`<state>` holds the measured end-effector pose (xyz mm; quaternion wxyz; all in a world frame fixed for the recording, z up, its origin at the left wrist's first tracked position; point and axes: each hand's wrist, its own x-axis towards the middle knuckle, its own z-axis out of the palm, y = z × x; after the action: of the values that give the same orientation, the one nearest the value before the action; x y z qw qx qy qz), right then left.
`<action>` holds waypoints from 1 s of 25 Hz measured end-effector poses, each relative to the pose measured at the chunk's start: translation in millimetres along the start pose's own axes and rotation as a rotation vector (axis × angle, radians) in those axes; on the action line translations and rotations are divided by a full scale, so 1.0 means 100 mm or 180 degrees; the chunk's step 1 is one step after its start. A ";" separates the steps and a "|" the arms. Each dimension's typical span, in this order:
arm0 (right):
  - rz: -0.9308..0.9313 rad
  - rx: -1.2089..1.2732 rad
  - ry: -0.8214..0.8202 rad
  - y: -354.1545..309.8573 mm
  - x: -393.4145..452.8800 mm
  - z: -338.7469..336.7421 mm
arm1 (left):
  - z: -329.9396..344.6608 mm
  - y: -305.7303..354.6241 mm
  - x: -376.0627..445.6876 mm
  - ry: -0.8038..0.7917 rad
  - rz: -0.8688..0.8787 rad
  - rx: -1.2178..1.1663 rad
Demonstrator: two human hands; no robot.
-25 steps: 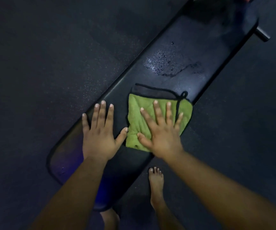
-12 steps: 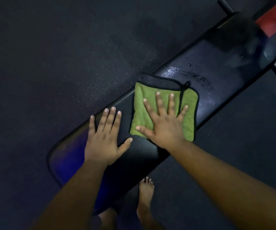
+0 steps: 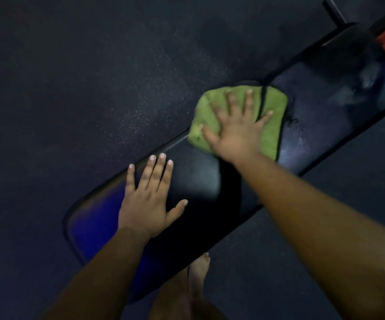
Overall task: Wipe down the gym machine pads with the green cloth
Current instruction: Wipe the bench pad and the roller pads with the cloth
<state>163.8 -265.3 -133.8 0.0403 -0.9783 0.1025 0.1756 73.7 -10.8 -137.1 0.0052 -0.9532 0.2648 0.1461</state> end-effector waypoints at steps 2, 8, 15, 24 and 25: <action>-0.0632 -0.0220 -0.0164 -0.28 -0.37 0.10 | -0.01 -0.01 0.00 -0.0050 0.0023 -0.0009; -0.0224 -0.0083 -0.0160 0.76 0.24 -0.16 | -0.04 -0.01 -0.01 -0.0084 0.0007 -0.0106; 0.0413 0.0322 0.0037 0.47 -0.41 0.11 | -0.07 0.07 0.05 -0.0037 -0.0004 -0.0304; -0.0033 0.0132 0.0034 1.76 -0.51 0.15 | -0.21 0.59 0.80 0.0027 0.0202 -0.0228; 0.0296 0.0277 0.0090 1.97 -0.39 0.09 | -0.21 0.66 0.87 0.0038 0.0187 -0.0253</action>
<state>82.7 -449.4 -136.9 0.0731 -0.9722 0.1560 0.1587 117.3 -113.2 -137.1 -0.0386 -0.9453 0.2867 0.1509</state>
